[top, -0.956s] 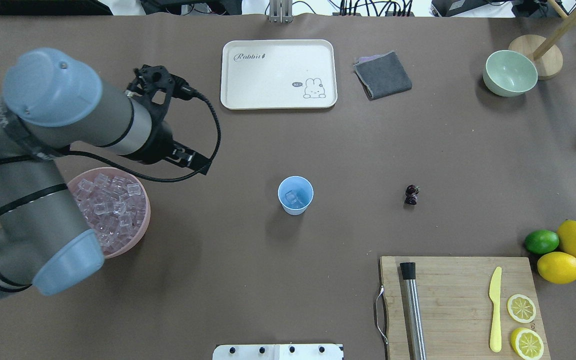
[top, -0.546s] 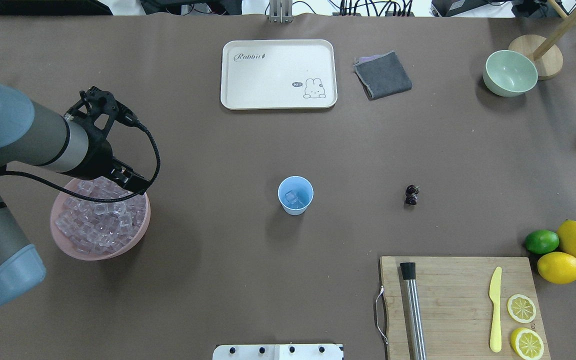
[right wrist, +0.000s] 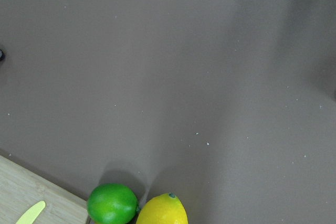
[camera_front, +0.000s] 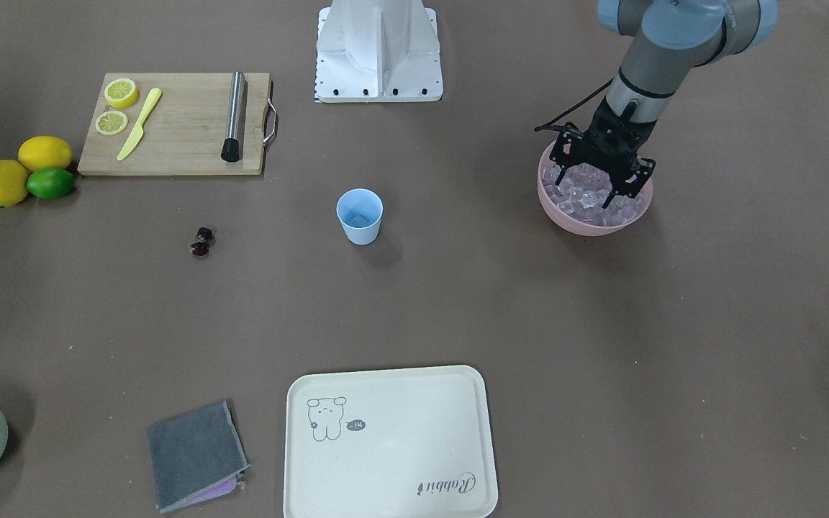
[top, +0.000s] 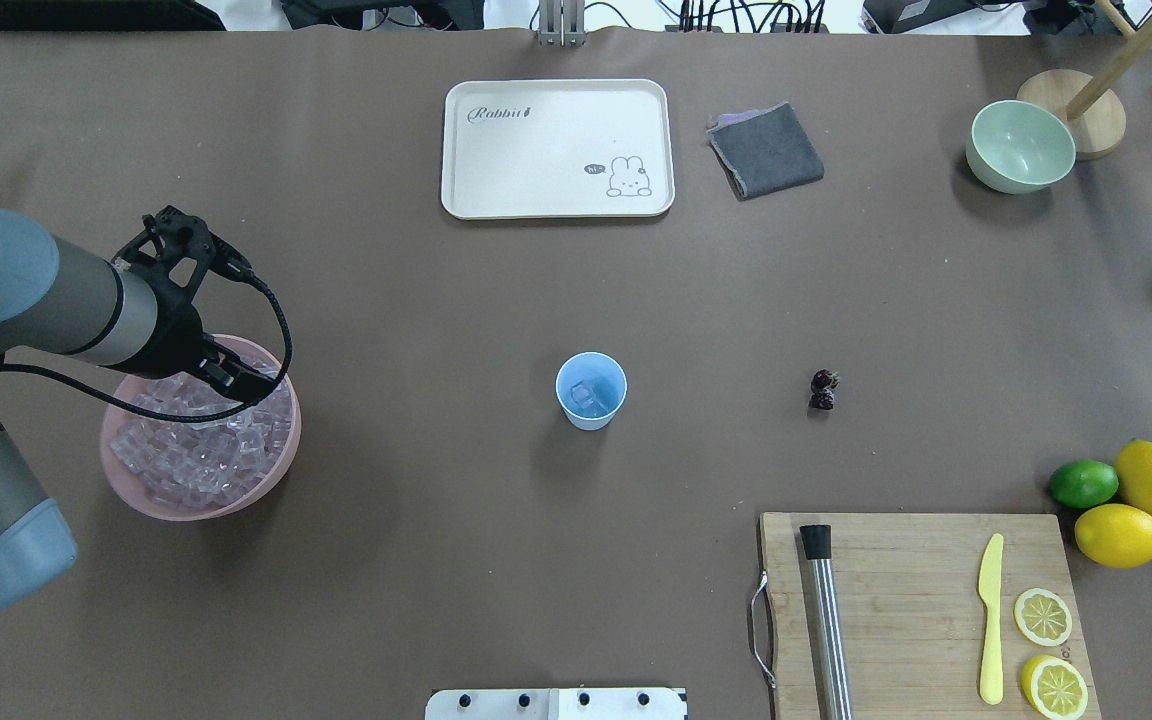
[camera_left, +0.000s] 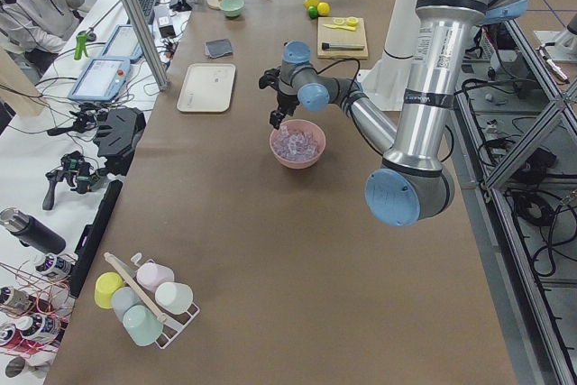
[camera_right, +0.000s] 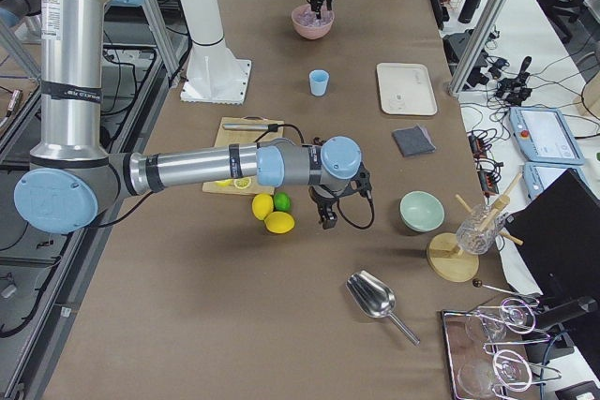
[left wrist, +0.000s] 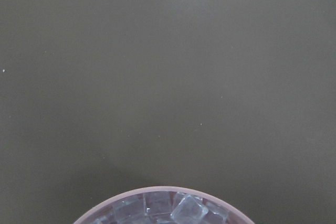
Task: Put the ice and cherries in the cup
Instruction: 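Lower the left gripper into the bowl and grasp another ice cube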
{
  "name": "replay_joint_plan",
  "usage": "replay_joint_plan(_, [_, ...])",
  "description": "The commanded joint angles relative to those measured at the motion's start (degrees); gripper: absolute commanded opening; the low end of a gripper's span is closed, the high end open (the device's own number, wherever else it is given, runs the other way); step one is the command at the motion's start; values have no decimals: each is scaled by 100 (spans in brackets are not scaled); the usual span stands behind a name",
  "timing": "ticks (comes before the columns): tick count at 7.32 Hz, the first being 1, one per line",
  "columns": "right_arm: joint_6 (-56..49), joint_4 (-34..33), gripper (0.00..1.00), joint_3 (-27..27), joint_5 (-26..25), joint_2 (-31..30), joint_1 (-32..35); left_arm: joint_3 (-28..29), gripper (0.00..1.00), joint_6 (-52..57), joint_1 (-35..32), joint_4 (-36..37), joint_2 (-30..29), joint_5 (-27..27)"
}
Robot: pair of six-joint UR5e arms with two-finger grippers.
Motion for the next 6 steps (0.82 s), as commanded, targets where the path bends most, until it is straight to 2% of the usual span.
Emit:
replay_joint_plan(1, [0,0,100,0,7,0,0,162,81,16,42,-90,21,0])
replay_joint_plan(5, [0,0,100,18,-2,0,0,250,74,-19,270,-100,-5,114])
replay_joint_plan(6, [0,0,100,18,-2,0,0,267,68,-10,305,-91,-5,141])
